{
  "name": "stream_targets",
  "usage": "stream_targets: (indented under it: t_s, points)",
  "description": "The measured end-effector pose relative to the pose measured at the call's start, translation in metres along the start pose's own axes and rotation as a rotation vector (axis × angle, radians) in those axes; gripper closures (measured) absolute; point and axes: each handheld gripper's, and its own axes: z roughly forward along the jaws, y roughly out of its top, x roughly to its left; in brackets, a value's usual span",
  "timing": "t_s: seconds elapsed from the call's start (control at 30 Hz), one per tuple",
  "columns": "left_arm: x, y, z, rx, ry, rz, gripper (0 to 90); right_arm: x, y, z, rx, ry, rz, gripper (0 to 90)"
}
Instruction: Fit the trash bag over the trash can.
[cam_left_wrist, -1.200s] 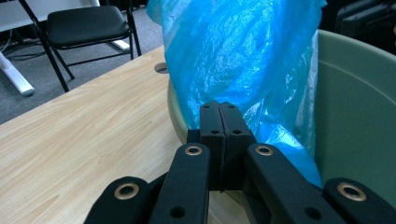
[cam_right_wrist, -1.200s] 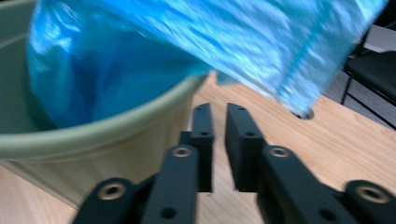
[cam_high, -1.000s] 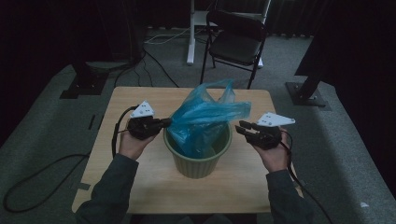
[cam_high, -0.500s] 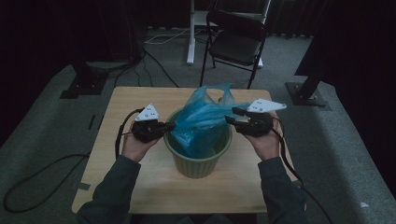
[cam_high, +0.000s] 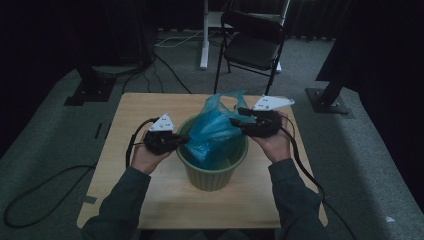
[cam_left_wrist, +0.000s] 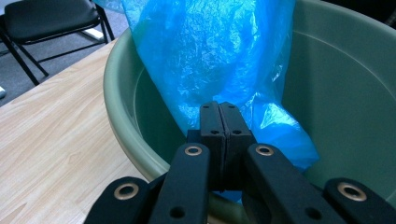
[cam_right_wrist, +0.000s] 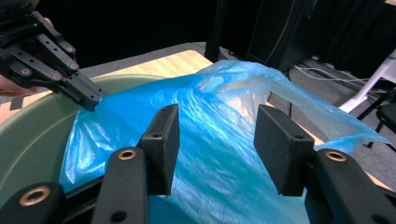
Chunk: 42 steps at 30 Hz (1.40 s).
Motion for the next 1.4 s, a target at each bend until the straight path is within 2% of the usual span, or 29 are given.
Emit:
stream_targets:
  t_s: [0.1,0.27,0.37,0.4,0.47,0.5,0.53,0.67,0.8,0.97,1.23,1.4]
  points:
    - [-0.001,0.000,0.001,0.007,-0.006,0.010,89.4,-0.001,0.002,0.004,0.007,0.005,-0.003,49.6]
    - [-0.002,0.000,0.003,0.016,-0.014,0.014,89.4,-0.005,0.003,0.014,0.027,0.043,0.018,47.9]
    - [-0.002,0.000,0.002,0.019,-0.015,0.015,89.1,-0.005,0.002,0.017,0.036,0.059,0.016,52.9]
    - [-0.003,0.000,0.002,0.020,-0.015,0.015,88.6,-0.003,0.000,0.018,0.044,0.096,0.001,65.0]
    - [-0.003,0.000,0.001,0.016,-0.016,0.015,86.5,0.000,-0.002,0.018,0.045,0.119,-0.005,73.6]
    - [-0.003,0.000,0.001,0.016,-0.016,0.015,85.0,0.000,-0.002,0.018,0.045,0.119,-0.005,73.6]
    - [-0.003,0.000,-0.002,0.011,-0.007,0.012,83.8,0.002,-0.004,0.018,0.053,0.123,-0.016,79.3]
    - [-0.003,0.002,-0.009,-0.009,-0.007,0.007,78.8,0.006,-0.007,0.018,0.076,0.121,-0.032,86.8]
    - [-0.004,0.007,-0.016,-0.042,-0.005,0.005,74.3,0.012,-0.008,0.019,0.089,0.125,-0.055,88.3]
    - [-0.005,0.016,-0.018,-0.055,0.000,0.011,68.6,0.015,-0.010,0.020,0.100,0.121,-0.067,88.6]
    - [-0.010,0.038,-0.011,-0.076,0.002,0.028,59.8,0.025,-0.012,0.021,0.108,0.124,-0.093,88.8]
    - [-0.019,0.050,0.001,-0.068,0.005,0.061,56.2,0.032,-0.014,0.020,0.106,0.123,-0.113,88.9]
